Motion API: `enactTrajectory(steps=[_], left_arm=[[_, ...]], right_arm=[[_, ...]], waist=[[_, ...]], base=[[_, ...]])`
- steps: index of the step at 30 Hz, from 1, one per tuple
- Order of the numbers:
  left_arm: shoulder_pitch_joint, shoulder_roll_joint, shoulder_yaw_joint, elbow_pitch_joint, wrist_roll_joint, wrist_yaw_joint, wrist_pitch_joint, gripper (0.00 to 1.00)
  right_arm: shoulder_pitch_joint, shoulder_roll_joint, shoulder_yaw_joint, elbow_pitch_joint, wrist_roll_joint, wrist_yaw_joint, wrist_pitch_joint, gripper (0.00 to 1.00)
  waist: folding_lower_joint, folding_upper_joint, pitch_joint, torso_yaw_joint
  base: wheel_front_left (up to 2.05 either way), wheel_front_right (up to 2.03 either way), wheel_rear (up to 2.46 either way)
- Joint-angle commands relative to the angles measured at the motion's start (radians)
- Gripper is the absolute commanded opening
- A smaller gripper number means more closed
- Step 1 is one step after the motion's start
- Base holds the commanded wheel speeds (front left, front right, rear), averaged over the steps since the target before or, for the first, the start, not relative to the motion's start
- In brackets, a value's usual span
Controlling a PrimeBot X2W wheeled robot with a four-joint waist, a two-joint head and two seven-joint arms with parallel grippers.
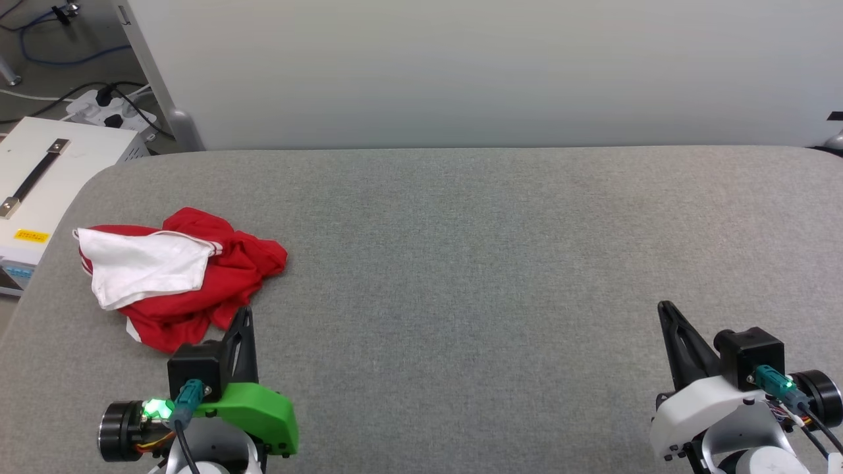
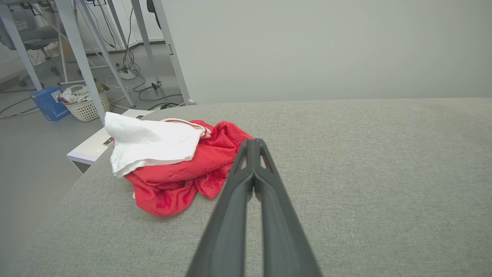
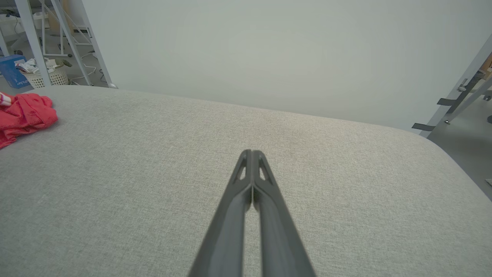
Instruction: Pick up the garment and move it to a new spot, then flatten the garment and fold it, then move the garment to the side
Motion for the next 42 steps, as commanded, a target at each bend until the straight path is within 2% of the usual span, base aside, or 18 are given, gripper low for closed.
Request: enactTrajectory(steps=[1,22,23,42], left_arm=[[-0.014,-0.005,0.001,-0.002,0.009,-0.004,-0.001,0.00],[-0.014,-0.005,0.001,-0.002,0.009,-0.004,-0.001,0.00],[0.000,0.000,0.000,0.000,0.000,0.000,0.000,1.00],[-0.001,0.000,-0.001,-0.006,-0.026,0.013,-0.032,1.00]], right_arm=[[-0.016,0.001,0.001,-0.005,-0.010,-0.001,0.003,0.00],[-0.016,0.001,0.001,-0.005,-0.010,-0.001,0.003,0.00],[0.000,0.000,0.000,0.000,0.000,0.000,0.000,1.00],[0.000,0.000,-0.016,-0.014,0.049,0.000,-0.032,1.00]], waist=[[0.0000,0.0000,0.000,0.000],[0.0000,0.0000,0.000,0.000],[0.0000,0.0000,0.000,0.000],[0.0000,0.0000,0.002,0.001]], base=[[0.00,0.00,0.00],[0.00,0.00,0.00],[0.00,0.00,0.00],[0.00,0.00,0.00]])
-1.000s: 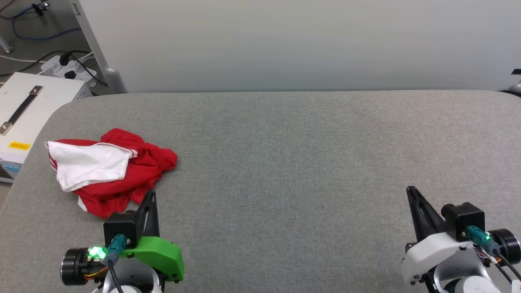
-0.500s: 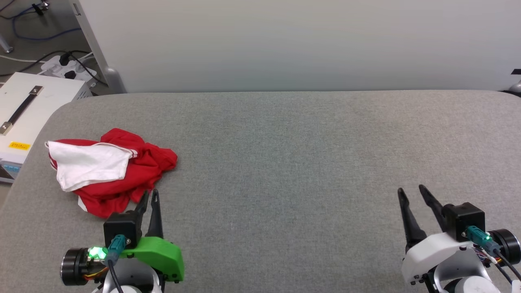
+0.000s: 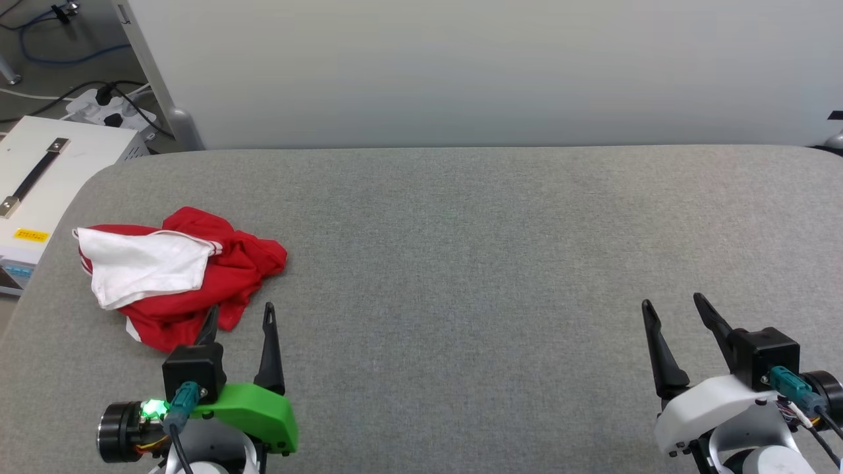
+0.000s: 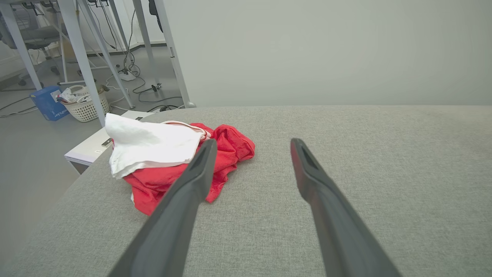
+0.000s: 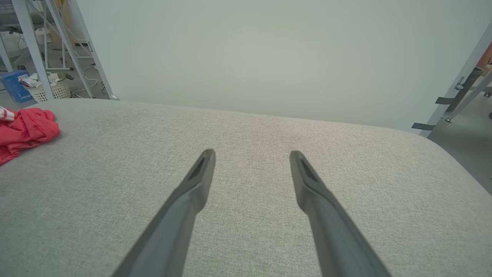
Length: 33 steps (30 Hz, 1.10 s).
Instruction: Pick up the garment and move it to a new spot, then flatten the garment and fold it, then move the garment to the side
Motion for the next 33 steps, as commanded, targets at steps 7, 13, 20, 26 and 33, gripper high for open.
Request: enactTrajectory(steps=[7,13,20,26,33], left_arm=[[0.000,-0.001,-0.001,-0.006,-0.016,0.010,-0.024,1.00],[0.002,-0.001,-0.003,-0.007,-0.027,0.009,-0.037,1.00],[0.005,-0.001,-0.006,-0.005,-0.037,0.009,-0.051,1.00],[0.008,-0.002,-0.008,-0.002,-0.046,0.008,-0.064,1.00],[0.013,-0.002,-0.010,0.004,-0.055,0.007,-0.078,1.00]], right_arm=[[0.004,0.000,-0.003,-0.023,0.037,0.000,-0.025,1.00],[0.009,0.000,-0.004,-0.034,0.057,0.000,-0.038,1.00],[0.015,0.000,-0.010,-0.039,0.081,0.000,-0.052,1.00],[0.020,0.000,-0.014,-0.040,0.098,0.000,-0.064,1.00],[0.029,0.000,-0.015,-0.041,0.112,0.000,-0.078,1.00]], waist=[[0.0000,0.0000,-0.001,0.000],[0.0000,0.0000,-0.002,0.001],[0.0000,0.0000,-0.002,0.001],[0.0000,0.0000,-0.003,0.001],[0.0000,0.0000,-0.005,0.002]], base=[[0.00,0.00,0.00],[0.00,0.00,0.00],[0.00,0.00,0.00],[0.00,0.00,0.00],[0.00,0.00,0.00]])
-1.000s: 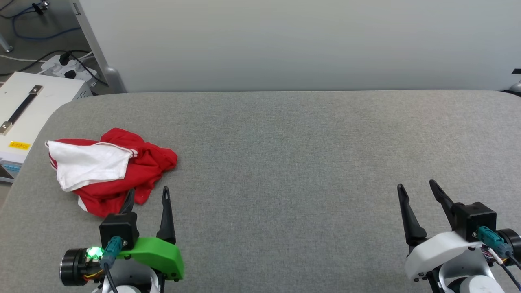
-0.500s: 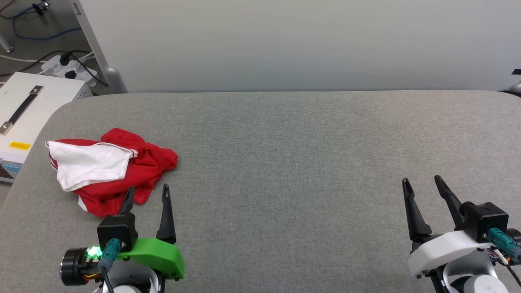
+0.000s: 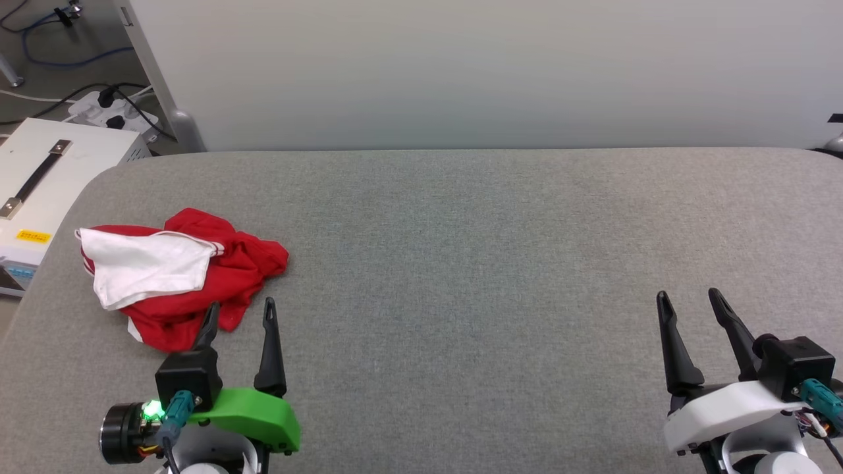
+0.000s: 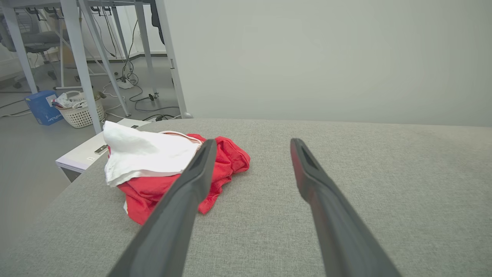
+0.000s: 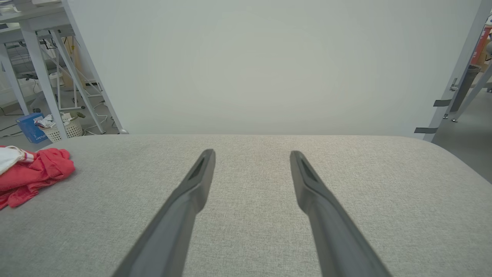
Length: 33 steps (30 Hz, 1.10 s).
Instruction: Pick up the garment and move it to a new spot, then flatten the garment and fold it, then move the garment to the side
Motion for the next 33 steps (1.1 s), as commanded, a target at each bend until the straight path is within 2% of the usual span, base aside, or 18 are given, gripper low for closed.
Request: enactTrajectory(steps=[1,33], left_arm=[[0.011,-0.002,-0.001,0.003,-0.011,0.003,-0.011,1.00],[0.022,-0.003,-0.008,0.035,-0.057,0.005,-0.077,1.00]], right_arm=[[0.009,0.001,-0.003,-0.008,0.011,0.000,-0.011,1.00],[0.044,0.001,0.018,-0.019,0.037,-0.001,-0.076,1.00]], waist=[[0.0000,-0.0001,0.000,0.000],[0.0000,-0.0001,0.000,0.020]], base=[[0.00,0.00,0.00],[0.00,0.00,0.00]])
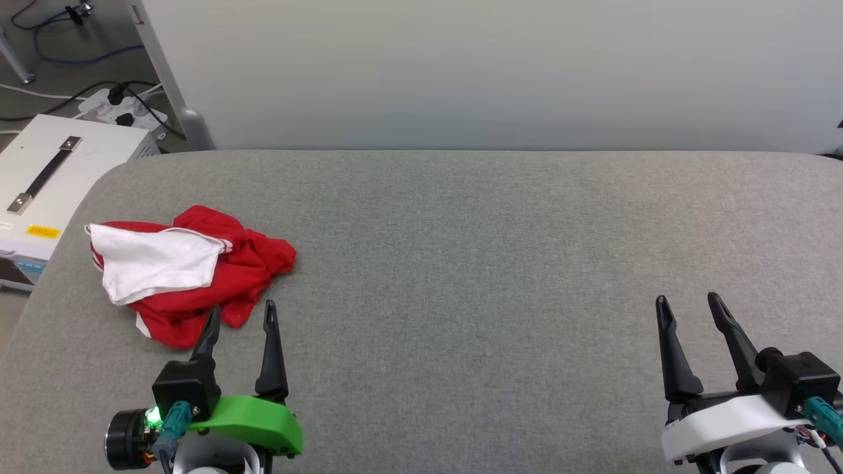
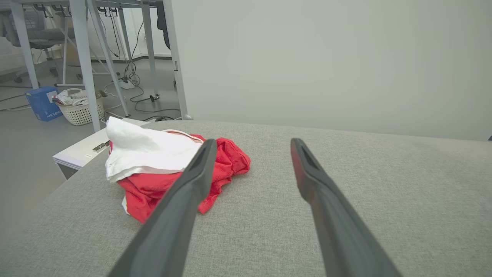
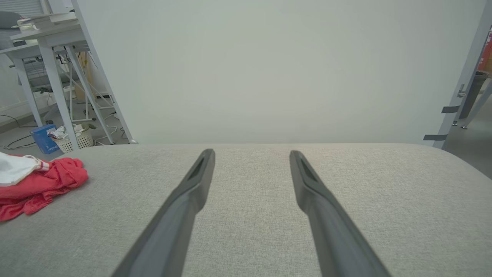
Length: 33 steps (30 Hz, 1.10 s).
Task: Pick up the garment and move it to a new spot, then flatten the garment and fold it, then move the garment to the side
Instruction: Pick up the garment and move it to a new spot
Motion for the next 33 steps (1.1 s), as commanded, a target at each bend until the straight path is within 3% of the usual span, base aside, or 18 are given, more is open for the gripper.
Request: enactTrajectory(steps=[1,33], left_arm=[[0.018,-0.003,0.003,0.005,-0.014,0.006,-0.011,1.00],[-0.010,-0.004,0.081,0.033,-0.120,0.028,-0.077,1.00]], right_arm=[[0.016,0.001,0.005,-0.010,0.013,-0.001,-0.010,1.00],[-0.013,0.000,0.108,-0.046,-0.051,-0.001,-0.075,1.00]], waist=[[0.0000,0.0000,0.004,0.011],[0.0000,0.0000,0.085,0.389]], base=[[0.00,0.00,0.00],[0.00,0.00,0.00]])
